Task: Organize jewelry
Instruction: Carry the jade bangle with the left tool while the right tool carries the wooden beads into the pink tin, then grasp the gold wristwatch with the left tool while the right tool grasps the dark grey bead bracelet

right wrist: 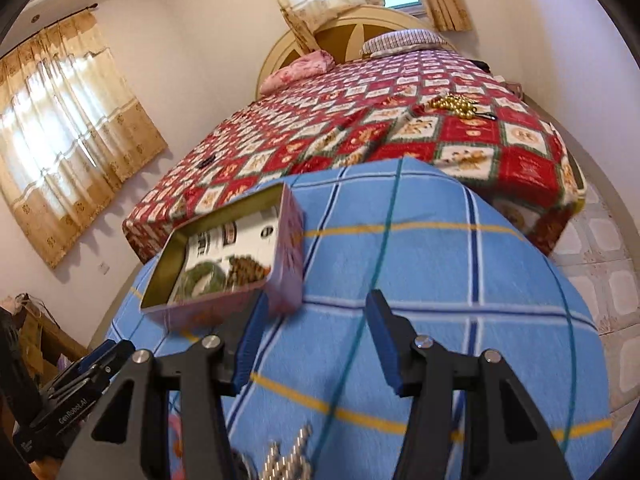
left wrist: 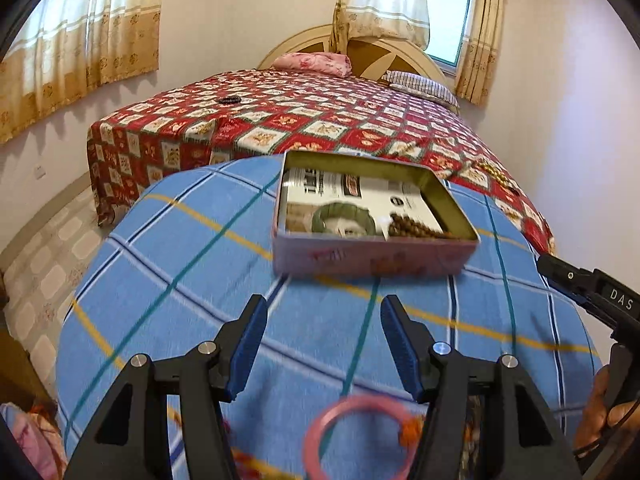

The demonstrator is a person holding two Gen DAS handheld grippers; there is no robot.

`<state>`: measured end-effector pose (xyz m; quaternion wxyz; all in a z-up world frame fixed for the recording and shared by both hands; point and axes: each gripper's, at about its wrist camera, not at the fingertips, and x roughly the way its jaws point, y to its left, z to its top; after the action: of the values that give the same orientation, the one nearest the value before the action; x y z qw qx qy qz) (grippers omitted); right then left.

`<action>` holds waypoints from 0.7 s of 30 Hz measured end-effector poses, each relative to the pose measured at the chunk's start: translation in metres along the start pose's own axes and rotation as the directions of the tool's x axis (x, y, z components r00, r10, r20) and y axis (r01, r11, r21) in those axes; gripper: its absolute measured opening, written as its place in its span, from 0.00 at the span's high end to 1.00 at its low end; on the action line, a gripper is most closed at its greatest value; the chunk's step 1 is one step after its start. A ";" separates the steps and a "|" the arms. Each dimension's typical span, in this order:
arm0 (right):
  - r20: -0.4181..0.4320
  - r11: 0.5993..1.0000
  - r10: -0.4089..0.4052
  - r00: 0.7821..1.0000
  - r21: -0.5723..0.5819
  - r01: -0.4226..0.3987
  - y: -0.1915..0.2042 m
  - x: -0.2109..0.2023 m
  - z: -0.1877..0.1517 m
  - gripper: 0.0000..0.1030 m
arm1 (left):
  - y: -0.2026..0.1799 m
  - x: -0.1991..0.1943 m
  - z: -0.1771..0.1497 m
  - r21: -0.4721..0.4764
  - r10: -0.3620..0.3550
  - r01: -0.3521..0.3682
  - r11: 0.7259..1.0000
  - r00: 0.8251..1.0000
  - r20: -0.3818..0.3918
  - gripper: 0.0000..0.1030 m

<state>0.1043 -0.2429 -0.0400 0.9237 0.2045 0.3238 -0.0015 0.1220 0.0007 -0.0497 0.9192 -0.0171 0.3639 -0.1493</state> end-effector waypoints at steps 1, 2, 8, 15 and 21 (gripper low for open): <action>-0.002 1.000 0.003 1.000 -0.004 -0.003 0.000 -0.003 -0.002 0.46 | 0.000 -0.004 -0.004 0.003 -0.005 0.005 1.000 1.000 -0.001 0.42; -0.006 1.000 0.007 1.000 -0.018 -0.007 0.002 -0.008 -0.006 0.46 | -0.001 -0.007 -0.007 0.007 -0.013 0.013 1.000 1.000 -0.001 0.42; -0.007 0.998 -0.010 1.000 -0.059 0.009 0.003 -0.027 -0.023 0.46 | -0.021 -0.025 -0.029 0.068 -0.083 0.085 0.994 0.996 -0.021 0.42; -0.063 0.986 0.019 0.998 -0.162 -0.029 0.015 -0.041 -0.052 0.46 | -0.025 -0.032 -0.049 0.106 -0.078 0.083 0.991 0.996 -0.053 0.42; -0.160 0.960 0.108 0.981 -0.241 -0.145 0.040 -0.035 -0.080 0.48 | -0.022 -0.038 -0.051 0.087 -0.051 0.055 0.995 0.997 -0.053 0.42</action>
<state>0.0346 -0.1806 -0.0604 0.9145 0.1055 0.3738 0.1135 0.0559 -0.0056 -0.0585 0.9054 0.0177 0.3793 -0.1900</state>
